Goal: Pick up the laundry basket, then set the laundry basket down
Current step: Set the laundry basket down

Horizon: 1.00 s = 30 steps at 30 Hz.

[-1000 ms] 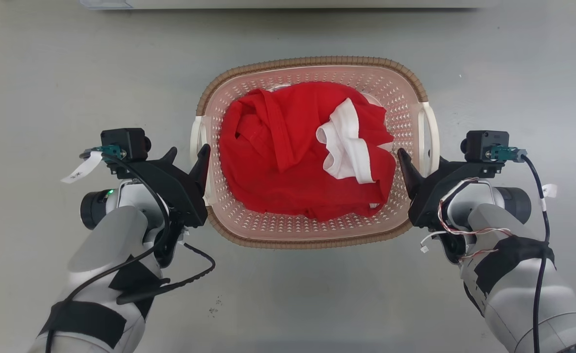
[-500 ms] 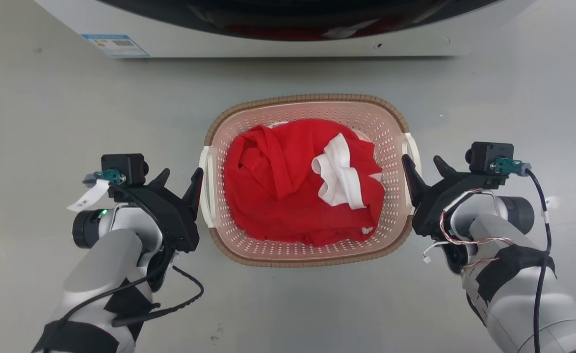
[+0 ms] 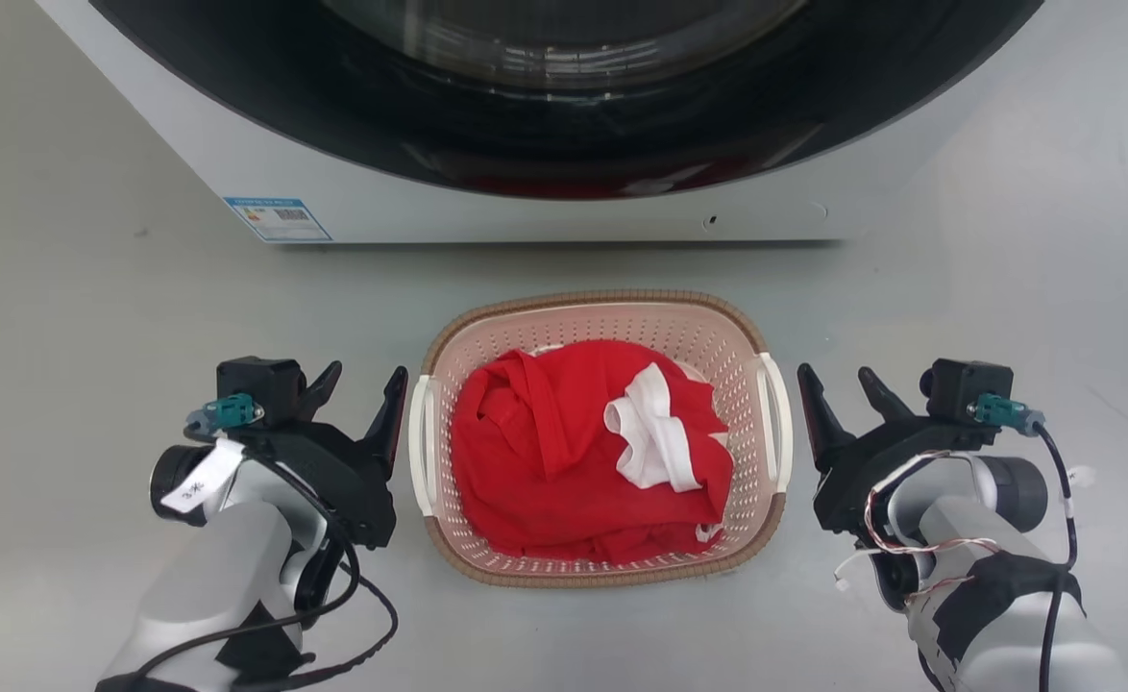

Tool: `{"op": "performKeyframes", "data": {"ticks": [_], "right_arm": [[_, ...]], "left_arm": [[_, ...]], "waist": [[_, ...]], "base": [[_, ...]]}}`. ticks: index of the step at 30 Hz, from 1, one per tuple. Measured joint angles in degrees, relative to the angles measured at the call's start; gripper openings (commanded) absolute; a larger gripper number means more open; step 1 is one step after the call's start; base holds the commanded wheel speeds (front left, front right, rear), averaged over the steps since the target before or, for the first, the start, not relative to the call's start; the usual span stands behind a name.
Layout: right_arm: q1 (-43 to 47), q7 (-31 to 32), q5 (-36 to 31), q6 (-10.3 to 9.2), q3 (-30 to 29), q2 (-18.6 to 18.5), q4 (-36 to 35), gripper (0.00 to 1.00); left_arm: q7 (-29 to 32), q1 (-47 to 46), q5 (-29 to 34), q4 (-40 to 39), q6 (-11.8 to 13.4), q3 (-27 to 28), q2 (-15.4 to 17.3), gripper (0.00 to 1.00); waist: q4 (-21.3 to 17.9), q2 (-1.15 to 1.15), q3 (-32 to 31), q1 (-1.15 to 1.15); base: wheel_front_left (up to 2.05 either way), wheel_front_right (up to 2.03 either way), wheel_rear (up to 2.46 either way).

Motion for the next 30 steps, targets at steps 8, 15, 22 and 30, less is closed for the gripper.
{"op": "performKeyframes", "data": {"ticks": [8,15,22,30], "right_arm": [[4.85,-1.00,-0.59,0.03,-0.59,-0.56,-2.41,1.00],[10.45,-0.99,-1.41,-1.86,-1.65,-1.34,-6.84,1.00],[16.70,-0.99,-4.01,-3.88,-2.50,-3.30,-13.71,1.00],[23.62,-1.00,-6.51,-6.44,-3.81,-4.76,-23.82,1.00]], "left_arm": [[-2.03,4.55,0.73,-2.22,0.00,-0.54,1.54,1.00],[-2.23,9.49,1.89,-5.56,0.07,-0.25,2.31,1.00],[-2.23,15.44,4.48,-13.97,3.24,2.18,3.80,1.00],[-2.23,23.84,8.40,-25.33,7.60,4.12,6.68,1.00]], "waist": [[0.23,0.00,-6.64,0.00],[0.32,0.00,-12.38,0.00],[0.42,0.00,-17.56,0.00],[0.61,0.00,-21.97,0.00]], "base": [[0.00,0.00,0.00],[0.00,0.00,0.00],[0.00,0.00,0.00],[0.00,0.00,0.00]]}}
